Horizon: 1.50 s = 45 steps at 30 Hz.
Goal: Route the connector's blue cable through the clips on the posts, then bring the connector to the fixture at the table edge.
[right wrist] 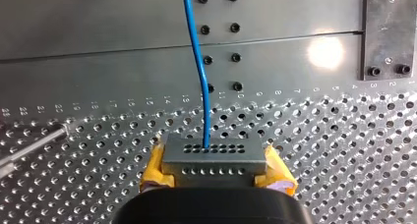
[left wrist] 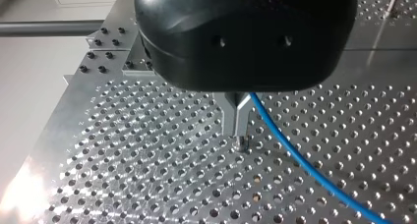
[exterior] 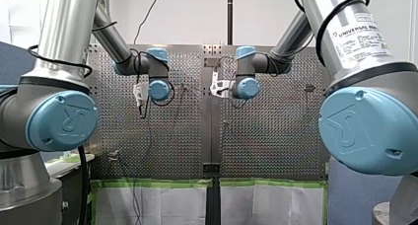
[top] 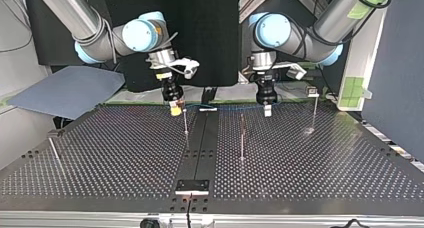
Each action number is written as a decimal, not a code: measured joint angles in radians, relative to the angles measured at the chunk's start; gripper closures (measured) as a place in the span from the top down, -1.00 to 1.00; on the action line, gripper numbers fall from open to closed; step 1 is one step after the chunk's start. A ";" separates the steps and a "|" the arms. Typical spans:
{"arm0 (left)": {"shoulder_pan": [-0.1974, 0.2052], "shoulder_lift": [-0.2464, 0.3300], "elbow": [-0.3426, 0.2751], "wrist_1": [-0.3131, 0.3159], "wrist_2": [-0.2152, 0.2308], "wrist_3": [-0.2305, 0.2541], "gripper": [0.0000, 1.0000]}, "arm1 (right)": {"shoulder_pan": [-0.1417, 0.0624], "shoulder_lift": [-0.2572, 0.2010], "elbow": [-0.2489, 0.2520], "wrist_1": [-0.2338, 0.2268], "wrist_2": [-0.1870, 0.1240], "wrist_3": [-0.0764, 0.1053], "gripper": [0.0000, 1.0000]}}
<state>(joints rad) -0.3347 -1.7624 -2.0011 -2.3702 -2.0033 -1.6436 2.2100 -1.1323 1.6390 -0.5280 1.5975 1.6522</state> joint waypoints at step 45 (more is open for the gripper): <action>0.055 -0.031 0.075 -0.062 0.067 0.045 -1.00 | -0.037 0.000 -0.016 0.017 -0.003 -0.020 -1.00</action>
<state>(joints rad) -0.2798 -1.7937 -1.9258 -2.4319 -1.9360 -1.5983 2.1729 -1.1318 1.6233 -0.5110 1.5940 1.6317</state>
